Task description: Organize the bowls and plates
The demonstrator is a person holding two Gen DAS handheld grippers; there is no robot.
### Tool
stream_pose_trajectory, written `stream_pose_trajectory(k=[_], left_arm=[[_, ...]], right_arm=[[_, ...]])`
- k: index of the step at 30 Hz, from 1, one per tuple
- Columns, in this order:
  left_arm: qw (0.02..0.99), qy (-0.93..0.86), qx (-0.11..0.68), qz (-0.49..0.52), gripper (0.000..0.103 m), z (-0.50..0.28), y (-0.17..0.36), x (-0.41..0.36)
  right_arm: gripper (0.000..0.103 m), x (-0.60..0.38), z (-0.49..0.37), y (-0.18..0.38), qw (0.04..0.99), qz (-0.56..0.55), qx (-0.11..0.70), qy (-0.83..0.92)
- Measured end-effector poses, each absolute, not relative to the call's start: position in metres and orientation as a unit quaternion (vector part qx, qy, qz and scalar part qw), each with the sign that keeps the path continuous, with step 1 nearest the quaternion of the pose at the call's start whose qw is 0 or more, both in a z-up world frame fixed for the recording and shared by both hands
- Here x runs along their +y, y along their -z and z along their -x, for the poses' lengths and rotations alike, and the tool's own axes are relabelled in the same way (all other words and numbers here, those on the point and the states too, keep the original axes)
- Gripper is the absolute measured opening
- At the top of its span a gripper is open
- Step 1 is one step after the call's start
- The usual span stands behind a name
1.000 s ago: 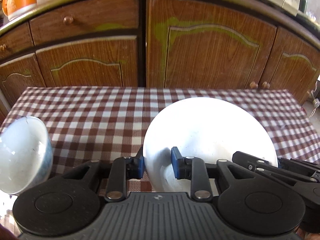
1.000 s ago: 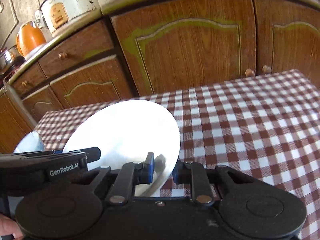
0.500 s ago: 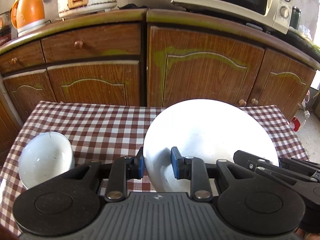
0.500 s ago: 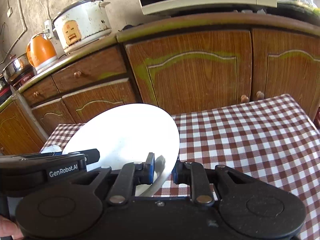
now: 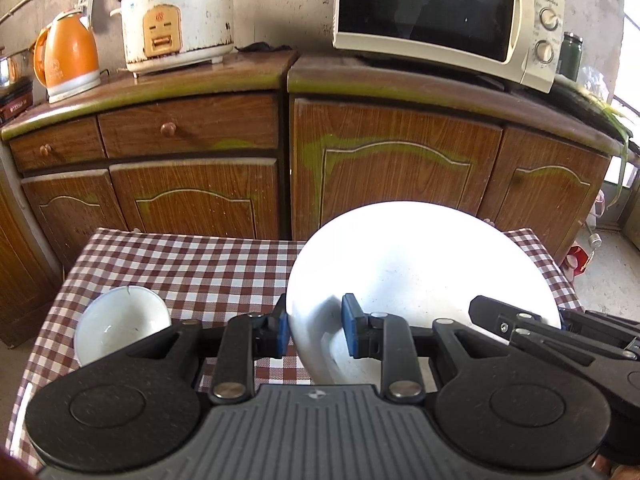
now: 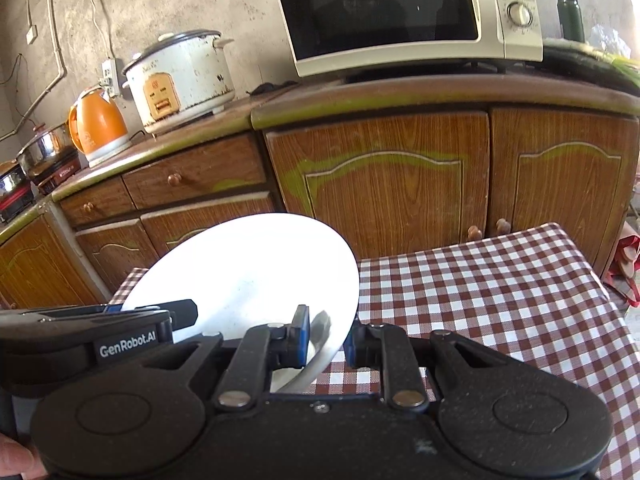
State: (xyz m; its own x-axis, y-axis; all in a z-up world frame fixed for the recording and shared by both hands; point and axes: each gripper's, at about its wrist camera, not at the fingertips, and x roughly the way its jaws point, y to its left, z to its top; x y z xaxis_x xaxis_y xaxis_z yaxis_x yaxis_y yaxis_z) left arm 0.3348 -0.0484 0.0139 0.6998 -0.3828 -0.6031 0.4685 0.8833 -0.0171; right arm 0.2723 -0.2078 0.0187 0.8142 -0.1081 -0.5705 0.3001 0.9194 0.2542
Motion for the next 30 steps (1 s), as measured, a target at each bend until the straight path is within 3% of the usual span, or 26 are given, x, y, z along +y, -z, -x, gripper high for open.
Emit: stream_pose_trajectory(k=[30], left_arm=[[0.929,0.237,0.275,-0.063,0.027,-0.279,-0.054,-0.031]], right_arm=[[0.021,-0.186,-0.212,-0.076,0.949,-0.157,0.246,0.119]])
